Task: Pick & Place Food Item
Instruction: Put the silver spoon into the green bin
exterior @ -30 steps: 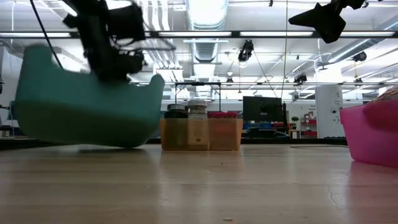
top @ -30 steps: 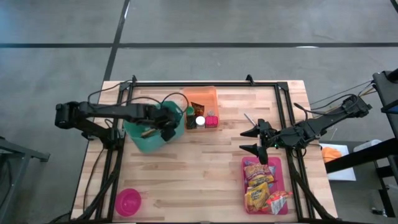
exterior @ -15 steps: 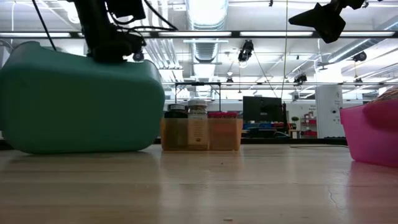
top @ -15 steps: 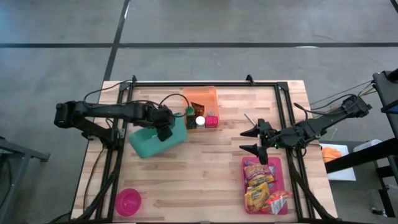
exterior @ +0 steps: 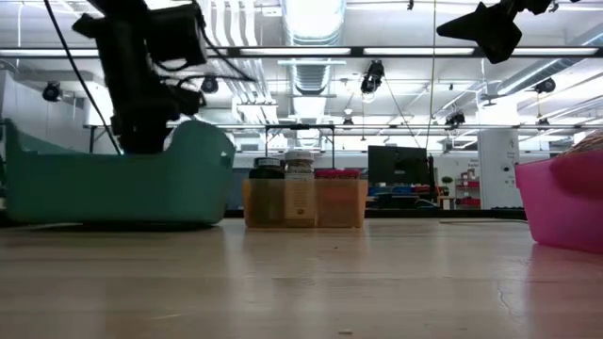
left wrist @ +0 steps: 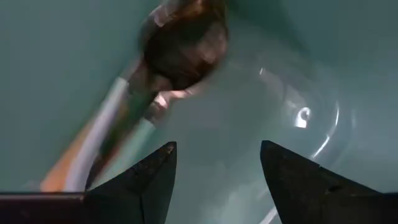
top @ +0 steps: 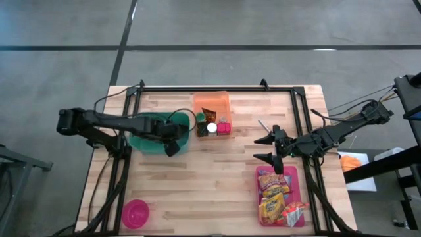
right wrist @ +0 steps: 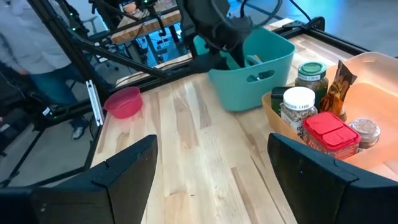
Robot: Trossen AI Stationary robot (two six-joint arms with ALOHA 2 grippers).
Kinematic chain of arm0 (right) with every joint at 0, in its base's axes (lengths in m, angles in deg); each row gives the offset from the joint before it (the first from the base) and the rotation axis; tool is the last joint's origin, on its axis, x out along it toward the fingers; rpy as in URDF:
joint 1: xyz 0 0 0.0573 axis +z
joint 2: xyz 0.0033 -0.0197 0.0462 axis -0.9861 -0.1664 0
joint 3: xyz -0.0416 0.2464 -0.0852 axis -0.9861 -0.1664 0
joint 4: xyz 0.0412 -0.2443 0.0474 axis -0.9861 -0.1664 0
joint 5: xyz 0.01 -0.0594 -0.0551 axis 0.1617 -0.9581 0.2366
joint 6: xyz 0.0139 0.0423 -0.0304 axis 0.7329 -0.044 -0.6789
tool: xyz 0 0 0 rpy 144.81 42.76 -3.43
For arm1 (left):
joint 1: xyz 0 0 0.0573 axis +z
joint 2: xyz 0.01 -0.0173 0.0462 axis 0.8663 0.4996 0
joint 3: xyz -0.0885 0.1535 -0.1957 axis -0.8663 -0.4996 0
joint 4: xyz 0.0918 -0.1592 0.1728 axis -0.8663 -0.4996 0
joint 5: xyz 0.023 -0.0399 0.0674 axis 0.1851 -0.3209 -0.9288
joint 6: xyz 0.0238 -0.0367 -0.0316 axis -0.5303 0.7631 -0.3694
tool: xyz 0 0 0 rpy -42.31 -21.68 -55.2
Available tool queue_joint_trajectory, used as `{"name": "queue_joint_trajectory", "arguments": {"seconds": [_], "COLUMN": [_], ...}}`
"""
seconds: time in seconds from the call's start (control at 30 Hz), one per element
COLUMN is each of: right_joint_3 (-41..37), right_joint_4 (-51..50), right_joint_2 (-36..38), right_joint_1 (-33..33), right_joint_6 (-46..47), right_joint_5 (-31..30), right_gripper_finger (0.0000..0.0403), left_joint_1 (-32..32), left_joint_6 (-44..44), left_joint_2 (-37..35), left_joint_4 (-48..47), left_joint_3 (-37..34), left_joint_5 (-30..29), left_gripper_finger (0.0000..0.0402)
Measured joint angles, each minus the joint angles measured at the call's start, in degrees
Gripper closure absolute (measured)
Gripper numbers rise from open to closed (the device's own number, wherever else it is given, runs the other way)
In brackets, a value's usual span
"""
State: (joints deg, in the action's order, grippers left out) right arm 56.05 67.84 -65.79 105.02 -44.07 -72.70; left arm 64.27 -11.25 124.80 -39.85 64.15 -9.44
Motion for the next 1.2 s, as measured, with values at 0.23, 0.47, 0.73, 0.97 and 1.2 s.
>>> {"name": "queue_joint_trajectory", "arguments": {"seconds": [0.23,0.47,0.73,0.97,1.2], "right_joint_3": [0.0,0.0,0.0,0.0,0.0], "right_joint_4": [0.0,0.0,0.0,0.0,0.0], "right_joint_2": [0.0,0.0,0.0,0.0,0.0], "right_joint_1": [0.0,0.0,0.0,0.0,0.0], "right_joint_6": [-0.2,-0.2,0.0,0.0,-0.2], "right_joint_5": [0.0,0.0,0.0,0.0,0.0], "right_gripper_finger": [0.0103,0.0103,0.0103,0.0103,0.0103], "left_joint_1": [0.0,-0.1,-0.1,-0.1,-0.3], "left_joint_6": [1.6,0.9,-0.3,-0.3,0.6], "left_joint_2": [0.0,0.0,-1.7,-4.1,-6.4], "left_joint_4": [3.0,2.7,2.4,2.2,2.3], "left_joint_3": [-2.2,-0.9,0.0,0.0,0.0], "left_joint_5": [-0.2,-0.2,-0.2,-0.2,-0.2], "left_gripper_finger": [0.0167,0.0167,0.0167,0.0168,0.0168]}}
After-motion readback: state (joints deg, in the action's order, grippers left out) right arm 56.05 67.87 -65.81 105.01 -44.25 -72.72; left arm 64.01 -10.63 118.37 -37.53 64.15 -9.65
